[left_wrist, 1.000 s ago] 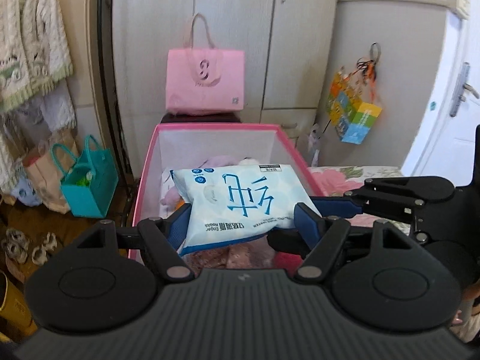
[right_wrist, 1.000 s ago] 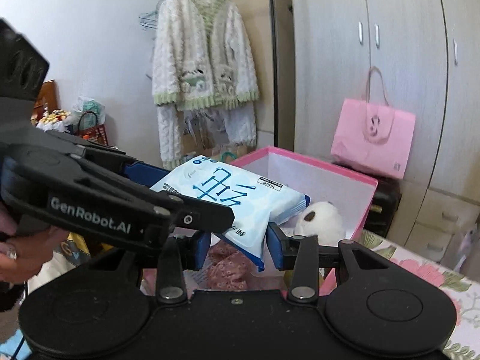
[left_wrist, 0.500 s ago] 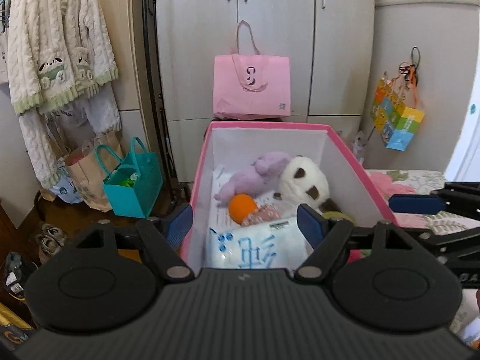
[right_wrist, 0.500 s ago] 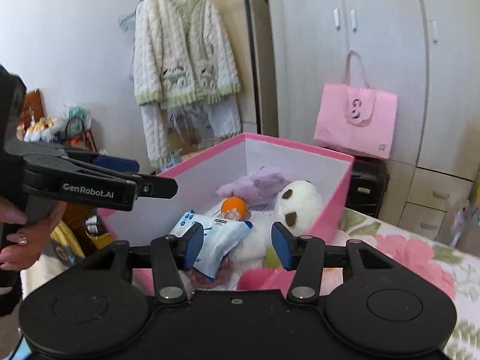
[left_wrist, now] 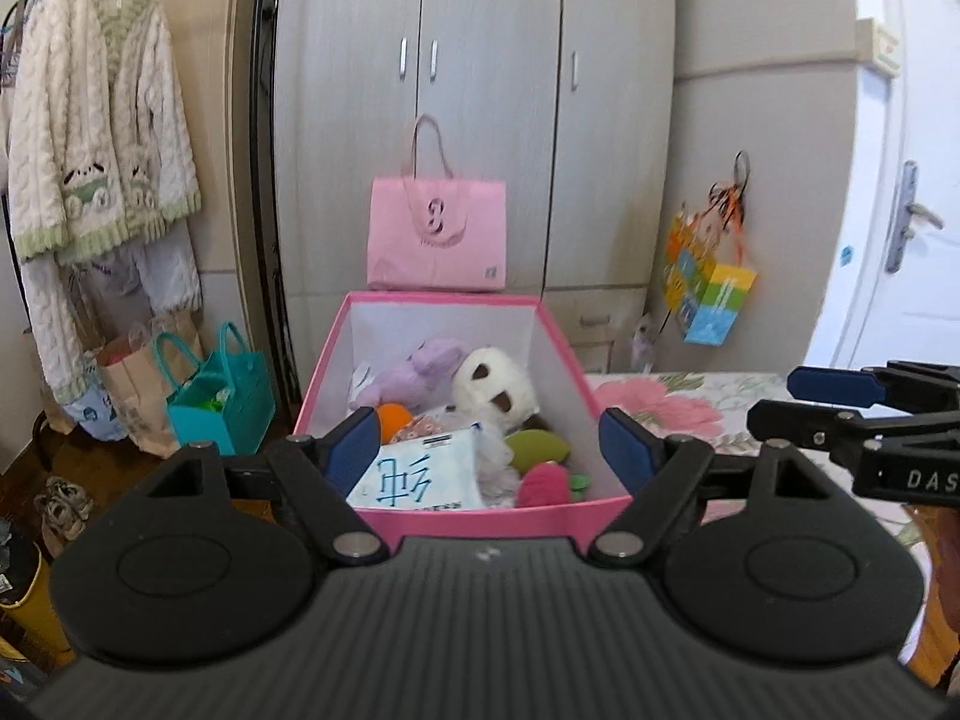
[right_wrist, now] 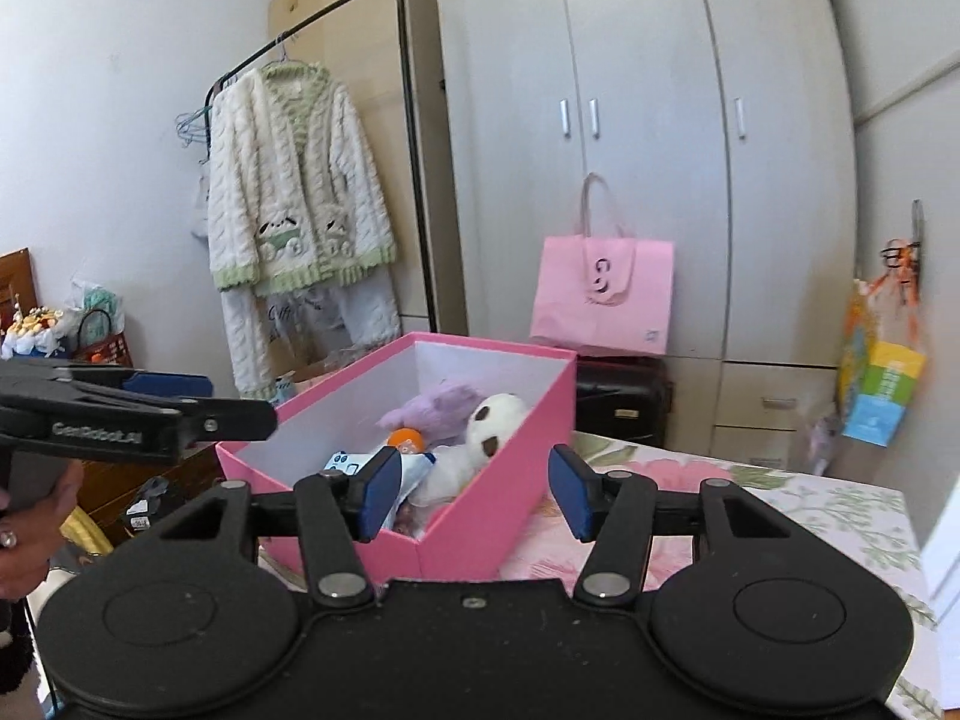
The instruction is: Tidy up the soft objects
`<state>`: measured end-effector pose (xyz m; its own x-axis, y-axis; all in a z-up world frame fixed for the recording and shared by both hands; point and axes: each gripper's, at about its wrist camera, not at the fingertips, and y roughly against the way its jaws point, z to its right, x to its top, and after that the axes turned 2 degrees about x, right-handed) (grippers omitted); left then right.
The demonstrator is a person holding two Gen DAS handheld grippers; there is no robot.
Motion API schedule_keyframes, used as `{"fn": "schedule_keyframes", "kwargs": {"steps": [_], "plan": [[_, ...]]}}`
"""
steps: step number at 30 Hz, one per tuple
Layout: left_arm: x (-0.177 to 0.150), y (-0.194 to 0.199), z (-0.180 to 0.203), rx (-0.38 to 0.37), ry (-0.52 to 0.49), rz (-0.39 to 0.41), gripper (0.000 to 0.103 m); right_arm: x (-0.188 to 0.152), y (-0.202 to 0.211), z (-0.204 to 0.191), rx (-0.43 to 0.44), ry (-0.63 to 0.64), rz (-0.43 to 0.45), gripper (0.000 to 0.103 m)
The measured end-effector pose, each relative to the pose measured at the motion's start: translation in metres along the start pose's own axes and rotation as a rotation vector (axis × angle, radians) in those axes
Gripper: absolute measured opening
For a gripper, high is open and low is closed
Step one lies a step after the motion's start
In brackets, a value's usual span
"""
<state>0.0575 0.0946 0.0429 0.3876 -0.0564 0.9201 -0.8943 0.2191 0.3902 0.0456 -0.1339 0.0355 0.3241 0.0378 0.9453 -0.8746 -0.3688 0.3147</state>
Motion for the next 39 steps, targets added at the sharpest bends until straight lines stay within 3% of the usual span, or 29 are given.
{"fn": "schedule_keyframes", "kwargs": {"steps": [7, 20, 25, 30, 32, 35, 39], "plan": [[-0.006, 0.03, 0.025, -0.023, -0.047, 0.055, 0.081, -0.003, 0.044, -0.001, -0.062, 0.004, 0.048, 0.065], [-0.026, 0.046, 0.053, -0.025, -0.005, 0.072, 0.084, -0.021, 0.094, 0.001, -0.202, -0.01, 0.059, 0.074], [-0.037, 0.047, 0.064, -0.019, -0.018, 0.068, 0.087, -0.03, 0.103, 0.002, -0.225, -0.022, 0.065, 0.086], [-0.044, 0.044, 0.071, -0.003, -0.035, 0.05, 0.092, -0.035, 0.105, 0.0, -0.294, -0.018, 0.036, 0.097], [-0.046, 0.046, 0.074, -0.001, -0.041, 0.056, 0.1, -0.037, 0.104, -0.001, -0.338, -0.019, 0.024, 0.102], [-0.046, 0.045, 0.078, 0.003, -0.049, 0.054, 0.103, -0.038, 0.103, -0.006, -0.405, -0.011, 0.005, 0.103], [-0.047, 0.045, 0.08, 0.018, -0.046, 0.044, 0.103, -0.039, 0.107, -0.006, -0.4, -0.009, -0.039, 0.103]]}}
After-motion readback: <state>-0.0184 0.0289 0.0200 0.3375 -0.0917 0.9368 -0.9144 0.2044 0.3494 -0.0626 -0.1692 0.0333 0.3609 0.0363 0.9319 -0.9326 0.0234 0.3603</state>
